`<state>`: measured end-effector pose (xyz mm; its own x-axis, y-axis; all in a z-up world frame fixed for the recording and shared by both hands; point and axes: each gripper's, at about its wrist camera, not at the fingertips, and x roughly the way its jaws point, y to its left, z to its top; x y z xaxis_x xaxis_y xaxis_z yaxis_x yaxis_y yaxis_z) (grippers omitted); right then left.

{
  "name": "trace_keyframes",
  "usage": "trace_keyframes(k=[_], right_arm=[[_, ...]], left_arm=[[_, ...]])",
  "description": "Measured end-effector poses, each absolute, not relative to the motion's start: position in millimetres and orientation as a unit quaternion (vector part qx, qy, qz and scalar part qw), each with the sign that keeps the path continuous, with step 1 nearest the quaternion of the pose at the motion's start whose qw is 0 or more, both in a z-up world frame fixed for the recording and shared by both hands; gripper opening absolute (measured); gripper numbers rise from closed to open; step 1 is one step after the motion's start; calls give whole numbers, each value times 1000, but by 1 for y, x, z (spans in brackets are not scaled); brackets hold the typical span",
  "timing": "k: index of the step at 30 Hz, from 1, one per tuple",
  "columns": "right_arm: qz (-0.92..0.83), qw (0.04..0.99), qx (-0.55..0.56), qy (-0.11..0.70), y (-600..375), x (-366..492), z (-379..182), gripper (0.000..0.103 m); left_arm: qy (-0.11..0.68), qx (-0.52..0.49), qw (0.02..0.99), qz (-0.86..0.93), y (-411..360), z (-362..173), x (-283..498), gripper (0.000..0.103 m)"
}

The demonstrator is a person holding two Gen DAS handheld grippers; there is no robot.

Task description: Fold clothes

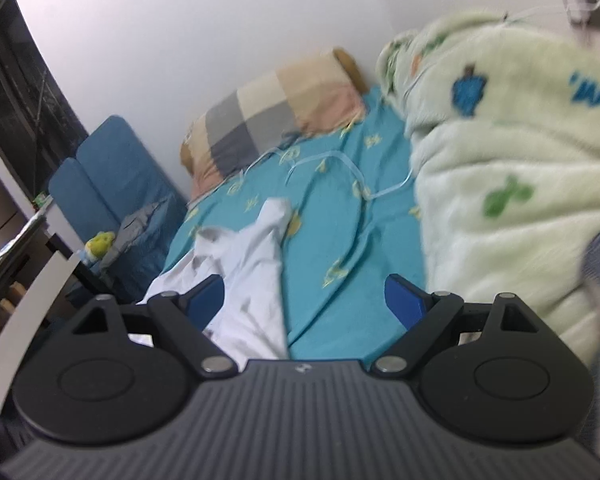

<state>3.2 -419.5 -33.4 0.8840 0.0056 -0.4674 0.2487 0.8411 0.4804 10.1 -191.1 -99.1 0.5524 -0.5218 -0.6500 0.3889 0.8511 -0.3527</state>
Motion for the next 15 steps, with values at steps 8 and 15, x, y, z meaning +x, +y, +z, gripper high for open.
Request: trace_keyframes(k=[8,15], right_arm=[[-72,921,290,249,-431,12,-52,88],[-74,914,294,268,-433,23,-66,88]], left_arm=[[413,26,877,-245,-239,-137,-17,49],[426,45,871,-241,-235,-149,-4,3]])
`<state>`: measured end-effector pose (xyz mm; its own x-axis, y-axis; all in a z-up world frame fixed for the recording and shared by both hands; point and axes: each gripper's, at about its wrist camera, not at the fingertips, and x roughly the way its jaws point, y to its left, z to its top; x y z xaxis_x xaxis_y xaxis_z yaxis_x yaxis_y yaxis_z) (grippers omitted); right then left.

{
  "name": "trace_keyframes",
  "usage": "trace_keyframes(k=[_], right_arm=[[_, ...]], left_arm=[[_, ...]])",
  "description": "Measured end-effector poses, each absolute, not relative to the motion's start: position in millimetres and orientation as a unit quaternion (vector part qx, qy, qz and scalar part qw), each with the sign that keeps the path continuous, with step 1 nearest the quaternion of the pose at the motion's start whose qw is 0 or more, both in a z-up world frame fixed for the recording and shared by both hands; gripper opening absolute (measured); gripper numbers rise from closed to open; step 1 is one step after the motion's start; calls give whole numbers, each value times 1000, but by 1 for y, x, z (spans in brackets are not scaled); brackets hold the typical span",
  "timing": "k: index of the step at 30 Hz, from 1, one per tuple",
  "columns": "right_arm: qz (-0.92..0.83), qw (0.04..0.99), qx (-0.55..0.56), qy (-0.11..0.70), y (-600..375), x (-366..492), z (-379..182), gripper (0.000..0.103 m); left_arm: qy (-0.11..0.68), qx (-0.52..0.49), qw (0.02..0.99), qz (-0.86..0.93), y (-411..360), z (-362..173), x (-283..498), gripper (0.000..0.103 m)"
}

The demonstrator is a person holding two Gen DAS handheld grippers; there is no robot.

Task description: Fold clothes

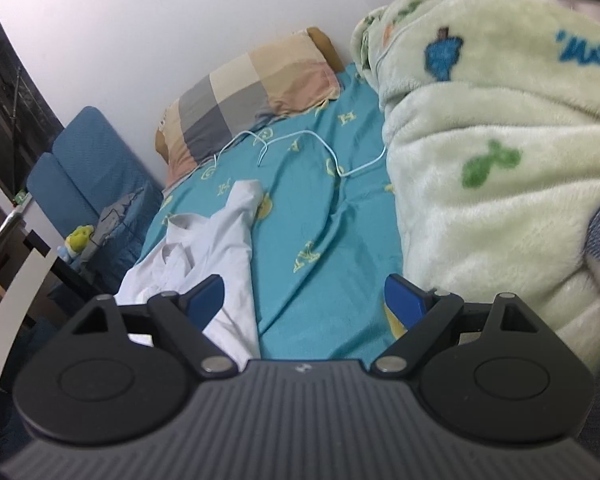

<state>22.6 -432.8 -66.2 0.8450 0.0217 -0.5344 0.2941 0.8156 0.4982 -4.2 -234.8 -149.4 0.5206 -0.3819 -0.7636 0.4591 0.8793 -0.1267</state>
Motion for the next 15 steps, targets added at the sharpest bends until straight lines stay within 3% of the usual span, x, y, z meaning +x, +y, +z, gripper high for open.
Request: trace_keyframes(k=[8,15], right_arm=[[-76,913,300,265,-434,20,-65,88],[-57,911,294,284,-422,27,-68,88]], left_arm=[[456,-164,822,-298,-129,-85,21,3],[530,-224,794,-197,-29,-114,56,5]])
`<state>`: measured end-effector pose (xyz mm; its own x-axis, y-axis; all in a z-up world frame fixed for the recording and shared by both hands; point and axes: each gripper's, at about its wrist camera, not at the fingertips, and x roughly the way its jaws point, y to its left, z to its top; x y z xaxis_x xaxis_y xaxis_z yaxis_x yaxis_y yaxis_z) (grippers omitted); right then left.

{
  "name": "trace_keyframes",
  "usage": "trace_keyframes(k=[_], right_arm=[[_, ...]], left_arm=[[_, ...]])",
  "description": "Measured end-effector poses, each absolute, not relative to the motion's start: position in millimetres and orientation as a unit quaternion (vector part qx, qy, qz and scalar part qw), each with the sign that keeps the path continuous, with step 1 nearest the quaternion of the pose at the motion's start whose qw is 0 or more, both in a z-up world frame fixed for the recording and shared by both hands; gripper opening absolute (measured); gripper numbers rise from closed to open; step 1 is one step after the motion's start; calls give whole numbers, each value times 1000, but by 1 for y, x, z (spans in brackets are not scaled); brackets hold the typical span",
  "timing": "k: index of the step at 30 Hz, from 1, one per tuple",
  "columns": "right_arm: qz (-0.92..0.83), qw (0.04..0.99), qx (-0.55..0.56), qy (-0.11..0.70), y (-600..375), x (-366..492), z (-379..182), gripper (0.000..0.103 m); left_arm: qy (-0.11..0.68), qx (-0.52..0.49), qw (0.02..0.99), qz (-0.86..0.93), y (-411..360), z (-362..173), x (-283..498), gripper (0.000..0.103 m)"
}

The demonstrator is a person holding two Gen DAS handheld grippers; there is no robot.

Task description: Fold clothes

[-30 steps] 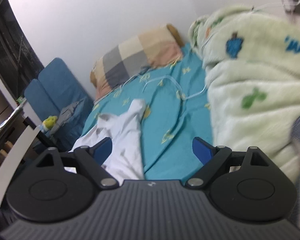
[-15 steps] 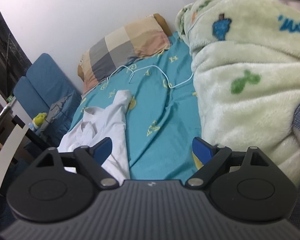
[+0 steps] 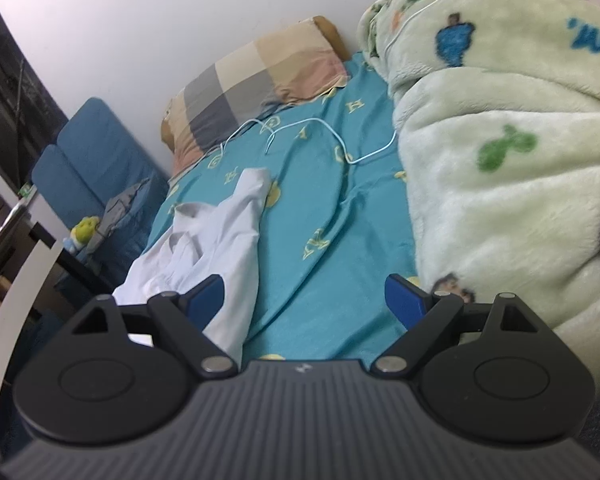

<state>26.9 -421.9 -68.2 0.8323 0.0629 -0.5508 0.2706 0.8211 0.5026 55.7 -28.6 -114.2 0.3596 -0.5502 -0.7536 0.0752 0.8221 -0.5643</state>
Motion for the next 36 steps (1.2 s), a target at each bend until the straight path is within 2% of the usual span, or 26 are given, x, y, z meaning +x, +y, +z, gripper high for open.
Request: trace_keyframes(k=[5,7,9,12,15,21,26,27,30,32,33,34,35,36], right_arm=[[-40,910,285,300,-412,30,-70,88],[-24,907,283,309,-406,32,-71,88],[3,904,285,318,-397,33,-72,88],[42,896,294,330,-380,35,-75,88],[70,886,307,342,-363,39,-79,88],[54,900,259,347,-349,49,-82,88],[36,888,280,363,-363,61,-99,88],[34,886,282,365,-365,65,-102,88],[37,886,282,367,-365,74,-106,88],[38,886,280,369,-364,80,-108,88],[38,885,280,370,-363,83,-109,88],[39,884,280,372,-362,86,-110,88],[39,883,282,374,-362,88,-112,88],[39,881,284,375,-362,89,-113,88]], left_arm=[[567,-276,755,-183,-9,-140,59,23],[548,-285,763,-190,-8,-131,63,41],[528,-295,772,-196,-7,-122,67,46],[504,-314,782,-188,-6,-112,88,52],[483,-331,791,-177,-12,-109,121,53],[451,-329,813,-165,-45,-126,199,54],[434,-319,830,-146,-67,-152,250,51],[433,-315,833,-141,-70,-156,257,48],[416,-270,854,-155,-85,-156,266,46],[415,-254,858,-165,-95,-155,271,39],[414,-246,860,-170,-99,-155,273,31],[415,-234,862,-174,-103,-154,275,14],[415,-225,864,-176,-105,-153,277,6],[415,-221,865,-177,-105,-151,279,4]])
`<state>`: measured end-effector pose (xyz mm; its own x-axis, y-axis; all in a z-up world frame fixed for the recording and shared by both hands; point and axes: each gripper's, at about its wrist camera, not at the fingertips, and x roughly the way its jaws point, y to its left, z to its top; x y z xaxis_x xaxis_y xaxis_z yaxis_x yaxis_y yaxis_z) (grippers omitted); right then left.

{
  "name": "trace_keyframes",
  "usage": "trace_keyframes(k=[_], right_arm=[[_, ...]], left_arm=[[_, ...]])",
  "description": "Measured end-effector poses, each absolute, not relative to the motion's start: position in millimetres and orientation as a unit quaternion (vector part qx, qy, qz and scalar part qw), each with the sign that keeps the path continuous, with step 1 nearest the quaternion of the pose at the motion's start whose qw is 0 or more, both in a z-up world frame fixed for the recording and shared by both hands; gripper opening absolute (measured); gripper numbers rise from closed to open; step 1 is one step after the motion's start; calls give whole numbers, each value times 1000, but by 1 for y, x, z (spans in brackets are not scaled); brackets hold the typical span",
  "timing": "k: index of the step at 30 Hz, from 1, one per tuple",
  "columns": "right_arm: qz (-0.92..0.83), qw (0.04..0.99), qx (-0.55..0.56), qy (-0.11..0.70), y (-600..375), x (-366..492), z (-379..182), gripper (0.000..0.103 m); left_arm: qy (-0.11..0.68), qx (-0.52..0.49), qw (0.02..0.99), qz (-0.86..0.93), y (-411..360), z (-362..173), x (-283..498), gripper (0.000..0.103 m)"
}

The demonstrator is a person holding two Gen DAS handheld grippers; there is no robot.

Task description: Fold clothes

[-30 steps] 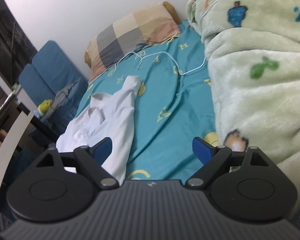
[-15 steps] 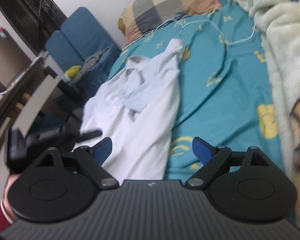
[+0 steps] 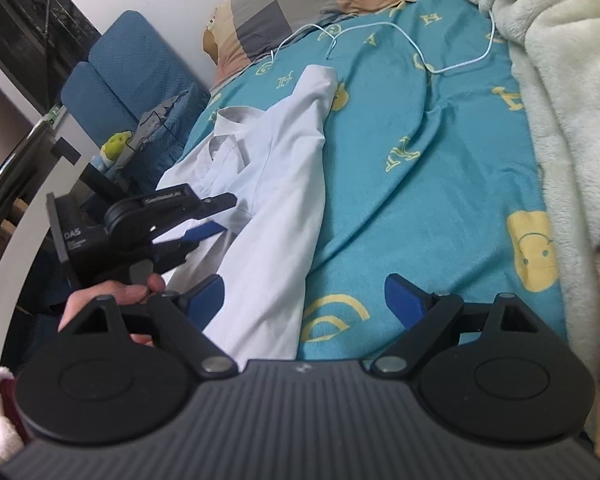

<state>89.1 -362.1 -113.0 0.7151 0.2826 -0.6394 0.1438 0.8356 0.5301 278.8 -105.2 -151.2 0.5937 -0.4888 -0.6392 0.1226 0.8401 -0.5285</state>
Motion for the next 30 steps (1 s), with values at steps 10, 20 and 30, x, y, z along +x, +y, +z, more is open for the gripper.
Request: trace_keyframes(k=[10,20,30], right_arm=[[39,879,283,381,-356,94,-116,88],[35,884,251,394,-347,99,-123,88],[56,890,237,386,-338,89,-115,88]], left_arm=[[382,-205,887,-160,-82,-100,307,2],[413,-160,887,-132,-80,-135,327,15],[357,-292,881,-107,61,-93,255,52]])
